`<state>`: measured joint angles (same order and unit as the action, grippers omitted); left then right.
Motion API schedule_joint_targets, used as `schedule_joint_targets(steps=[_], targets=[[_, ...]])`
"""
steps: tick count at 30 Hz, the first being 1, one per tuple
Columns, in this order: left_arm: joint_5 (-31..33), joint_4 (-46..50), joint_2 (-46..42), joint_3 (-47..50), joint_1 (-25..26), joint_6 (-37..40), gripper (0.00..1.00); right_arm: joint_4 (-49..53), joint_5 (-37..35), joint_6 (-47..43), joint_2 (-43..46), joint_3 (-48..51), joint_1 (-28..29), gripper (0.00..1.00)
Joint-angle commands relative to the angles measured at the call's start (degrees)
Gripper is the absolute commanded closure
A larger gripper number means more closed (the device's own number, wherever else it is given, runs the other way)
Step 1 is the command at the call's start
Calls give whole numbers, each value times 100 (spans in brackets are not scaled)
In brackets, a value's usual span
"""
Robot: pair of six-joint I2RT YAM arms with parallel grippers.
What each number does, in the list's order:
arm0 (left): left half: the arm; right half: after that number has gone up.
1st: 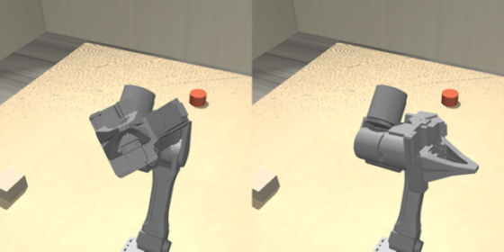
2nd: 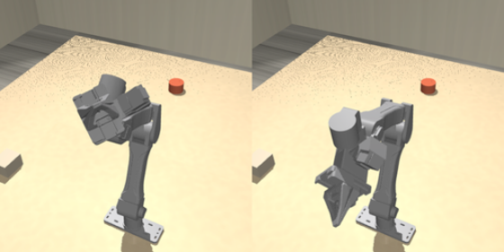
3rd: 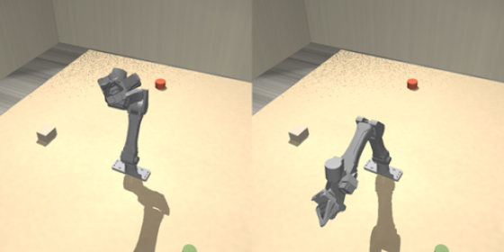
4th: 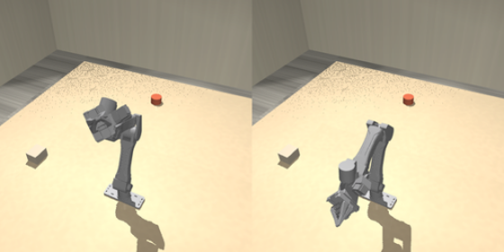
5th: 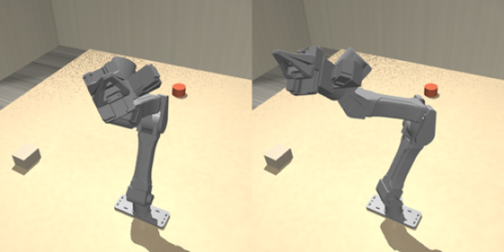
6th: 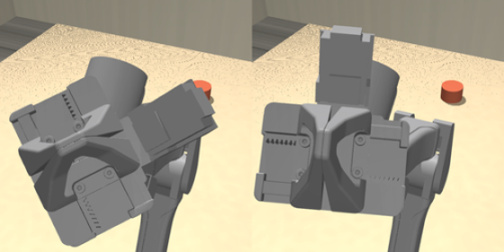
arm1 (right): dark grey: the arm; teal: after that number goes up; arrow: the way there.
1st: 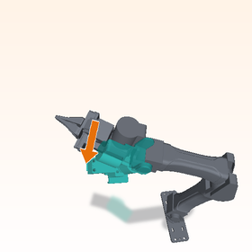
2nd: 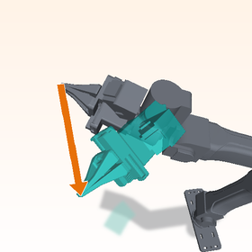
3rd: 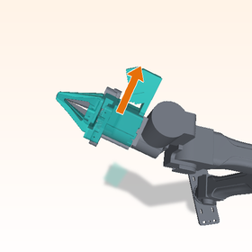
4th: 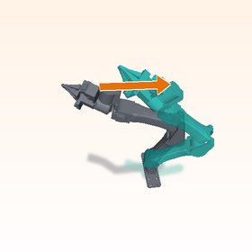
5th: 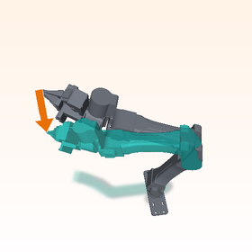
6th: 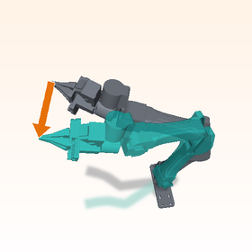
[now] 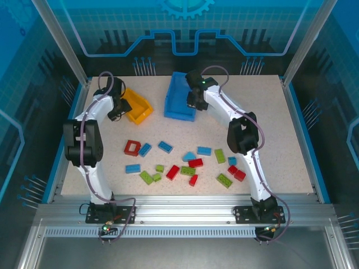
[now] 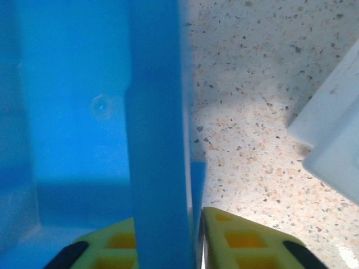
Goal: Sort the legos into containers by color
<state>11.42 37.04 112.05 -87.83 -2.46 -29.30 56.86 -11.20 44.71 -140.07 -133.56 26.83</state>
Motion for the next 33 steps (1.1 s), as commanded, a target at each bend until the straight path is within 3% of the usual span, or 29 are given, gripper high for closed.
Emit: schedule_joint_targets(steps=[1, 8, 11, 23, 33], targets=[[-99, 83, 320, -180, -2, 384, 50, 272, -305, -333, 69, -165, 135, 81], [83, 158, 582, -423, 141, 889, 76, 187, -556, -577, 522, 343, 244, 85], [188, 213, 581, -416, 230, 1063, 82, 138, -688, -722, 648, 592, 292, 86], [497, 72, -112, 439, 952, 1581, 89, -170, -963, -955, 1166, 1408, 506, 86], [672, 125, -16, 434, 1169, 2041, 91, -80, -650, -977, 705, 760, 514, 85]])
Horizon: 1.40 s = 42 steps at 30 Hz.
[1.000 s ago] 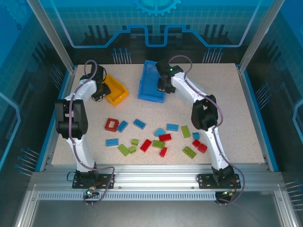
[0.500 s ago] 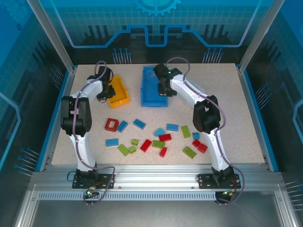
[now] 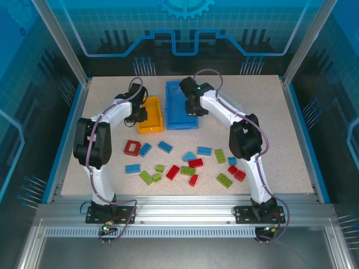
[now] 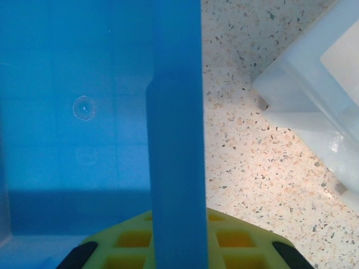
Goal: Sort the legos into containers by color
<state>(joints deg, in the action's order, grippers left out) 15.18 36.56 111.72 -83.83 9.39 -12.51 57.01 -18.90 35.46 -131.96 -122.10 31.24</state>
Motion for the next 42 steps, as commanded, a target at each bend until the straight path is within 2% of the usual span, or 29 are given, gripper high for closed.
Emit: schedule_joint_targets(steps=[1, 4, 9, 13, 16, 19, 22, 24, 27, 30, 35, 39, 42], targets=[[351, 184, 59, 4, -23, 382, 91, -70, 167, -65, -176, -446, 68, 84], [314, 175, 208, -125, -25, 407, 88, -40, 279, -57, -326, -516, 84, 81], [240, 174, 384, -354, 2, 363, 73, -21, 231, -82, -198, -401, 92, 68], [304, 284, 323, -443, 3, 332, 62, -2, 159, -110, 143, -235, 69, 53], [390, 278, 125, -369, 9, 304, 50, -21, 44, -207, 535, -69, 33, 48], [447, 252, -171, -313, 10, 294, 43, -202, -188, -501, 1118, 271, -111, 45], [386, 266, -498, -350, 10, 213, 38, -611, -304, -1010, 1775, 893, -439, 41], [268, 257, -749, -364, 34, 109, 35, -1016, -88, -1440, 2184, 1411, -767, 40], [-104, 145, -1233, -277, 159, -162, 32, -1667, 365, -2338, 2548, 2097, -1325, 40], [-901, -331, -1820, 98, 424, -563, 25, -2014, 982, -3058, 2542, 2426, -1894, 41], [-1952, -1537, -2703, 1076, 1059, -1348, 17, -1763, 1585, -3598, 1928, 1978, -2592, 42], [-2341, -2299, -3119, 1773, 1582, -1774, 16, -1432, 1666, -3977, 1391, 1472, -2745, 42], [-2382, -2533, -3270, 2097, 1937, -1963, 16, -1200, 1636, -4106, 1017, 1129, -2801, 42]])
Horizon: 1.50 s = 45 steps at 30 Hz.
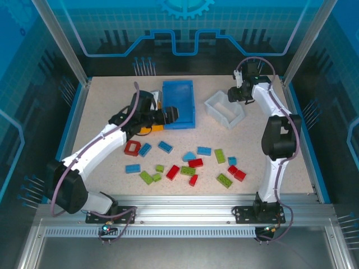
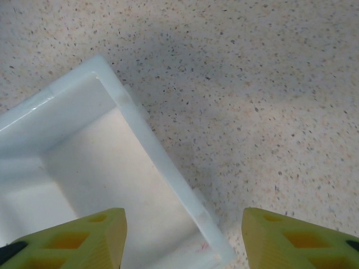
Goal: Sort the legos into containers by color
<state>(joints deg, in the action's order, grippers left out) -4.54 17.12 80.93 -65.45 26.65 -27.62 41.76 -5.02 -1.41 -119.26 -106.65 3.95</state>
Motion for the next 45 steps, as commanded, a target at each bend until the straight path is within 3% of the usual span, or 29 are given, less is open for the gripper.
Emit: schedule_joint_targets(steps=[1, 7, 13, 25, 32, 37, 42, 45], targets=[[-408, -619, -231, 343, 309, -489, 16, 381, 265, -447, -370, -520, -85, 42], [-386, -751, -323, 681, 677, -701, 16, 676, 355, -422, -937, -1088, -127, 44], [-364, -702, -408, 717, 887, -725, 17, 934, 452, -408, -1370, -1597, -128, 53], [-232, -586, -682, 911, 946, -715, 17, 1045, 366, -232, -1607, -1660, -83, 69], [382, -280, -1161, 1121, 945, -910, 18, 639, -58, 475, -763, -604, 113, 83], [715, -71, -1636, 1440, 947, -1120, 18, 149, -172, 1233, 30, 568, 394, 85], [843, 220, -2034, 1661, 969, -1260, 19, 80, -457, 2037, 355, 1083, 672, 85], [890, 347, -2252, 1778, 999, -1321, 19, -117, -256, 2416, 378, 1269, 725, 84]])
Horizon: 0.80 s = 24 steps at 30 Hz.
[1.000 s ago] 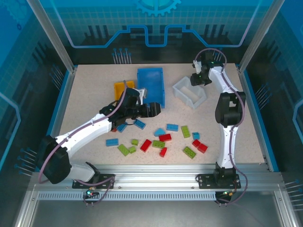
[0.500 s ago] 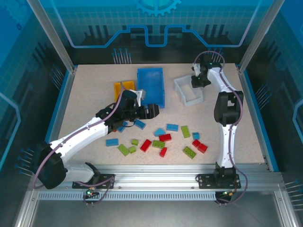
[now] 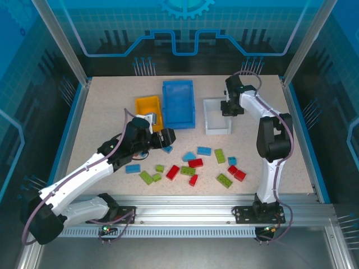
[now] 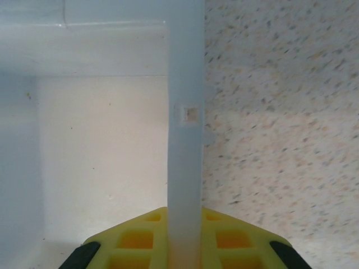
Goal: Sort the legos into containers by color
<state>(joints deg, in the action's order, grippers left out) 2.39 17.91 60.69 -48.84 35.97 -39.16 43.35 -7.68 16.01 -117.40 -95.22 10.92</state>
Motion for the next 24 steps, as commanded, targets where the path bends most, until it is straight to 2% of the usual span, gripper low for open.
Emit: schedule_joint_targets(steps=[1, 7, 14, 18, 24], targets=[[215, 341, -273, 126, 75, -184, 19, -296, 52, 758, 145, 112, 57, 84], [336, 800, -315, 98, 86, -315, 19, -161, 12, 983, -39, -105, 192, 82], [674, 1359, -233, -58, 77, -387, 20, -137, 62, 1104, 244, -23, 191, 57], [847, 1686, -189, -259, 72, -360, 20, -74, -34, 1085, 829, 61, 200, 48], [1305, 2406, -196, -688, -66, -229, 20, -29, -138, 1102, 2152, 373, 471, 46]])
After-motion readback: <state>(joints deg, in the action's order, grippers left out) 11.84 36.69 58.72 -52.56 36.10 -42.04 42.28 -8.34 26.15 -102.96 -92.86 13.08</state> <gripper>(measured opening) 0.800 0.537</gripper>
